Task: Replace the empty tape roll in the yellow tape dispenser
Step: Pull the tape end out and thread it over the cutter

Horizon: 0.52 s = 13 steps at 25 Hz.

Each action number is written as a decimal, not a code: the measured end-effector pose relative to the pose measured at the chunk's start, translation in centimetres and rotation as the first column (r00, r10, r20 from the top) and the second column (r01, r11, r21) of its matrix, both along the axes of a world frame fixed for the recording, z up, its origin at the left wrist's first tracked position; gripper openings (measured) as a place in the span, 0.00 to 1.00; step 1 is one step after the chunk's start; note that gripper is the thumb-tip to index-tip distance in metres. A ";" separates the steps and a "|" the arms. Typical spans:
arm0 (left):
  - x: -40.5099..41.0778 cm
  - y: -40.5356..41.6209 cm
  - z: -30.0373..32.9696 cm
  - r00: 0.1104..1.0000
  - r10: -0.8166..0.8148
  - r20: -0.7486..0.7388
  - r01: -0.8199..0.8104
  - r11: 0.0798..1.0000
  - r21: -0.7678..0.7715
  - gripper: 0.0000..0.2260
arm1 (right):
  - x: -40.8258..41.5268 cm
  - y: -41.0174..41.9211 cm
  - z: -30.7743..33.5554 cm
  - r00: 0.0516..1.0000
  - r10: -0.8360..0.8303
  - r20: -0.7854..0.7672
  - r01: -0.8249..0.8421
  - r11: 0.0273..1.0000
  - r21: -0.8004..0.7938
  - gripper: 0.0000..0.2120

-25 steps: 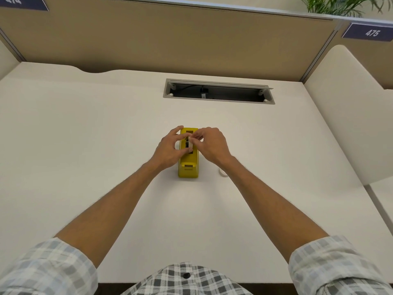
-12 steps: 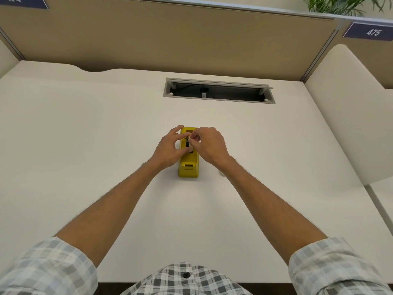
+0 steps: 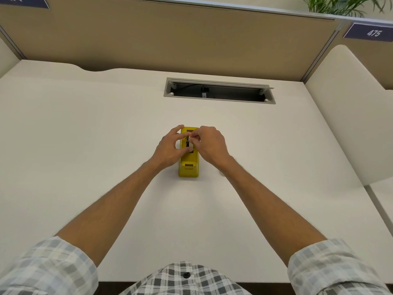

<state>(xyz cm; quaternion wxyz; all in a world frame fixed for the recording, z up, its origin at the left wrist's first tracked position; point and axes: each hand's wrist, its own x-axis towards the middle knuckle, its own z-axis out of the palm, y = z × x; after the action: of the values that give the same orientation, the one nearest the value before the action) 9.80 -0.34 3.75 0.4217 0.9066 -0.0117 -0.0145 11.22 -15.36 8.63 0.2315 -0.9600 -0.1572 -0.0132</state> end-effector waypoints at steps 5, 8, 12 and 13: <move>-0.1 -0.1 0.1 1.000 -0.002 0.003 0.002 1.000 0.006 0.24 | -0.1 0.1 0.3 0.998 0.008 0.063 0.003 0.985 -0.175 0.12; -0.2 0.0 0.2 1.000 -0.009 0.004 0.009 1.000 0.002 0.24 | -0.3 0.3 0.1 0.997 0.022 0.068 -0.009 0.982 -0.189 0.12; -0.2 0.0 0.2 1.000 -0.010 0.007 0.010 1.000 0.001 0.24 | -0.4 0.2 -0.3 0.997 0.041 0.060 -0.030 0.985 -0.170 0.12; -0.2 0.0 0.2 1.000 -0.011 0.008 0.011 1.000 -0.002 0.24 | -0.4 0.1 -0.3 0.997 0.045 0.064 -0.034 0.985 -0.168 0.12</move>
<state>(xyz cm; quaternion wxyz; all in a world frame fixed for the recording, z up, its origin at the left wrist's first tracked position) 9.55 -0.37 3.98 0.4222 0.9062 -0.0184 -0.0129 10.84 -15.23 8.30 0.1452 -0.9716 -0.1846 -0.0277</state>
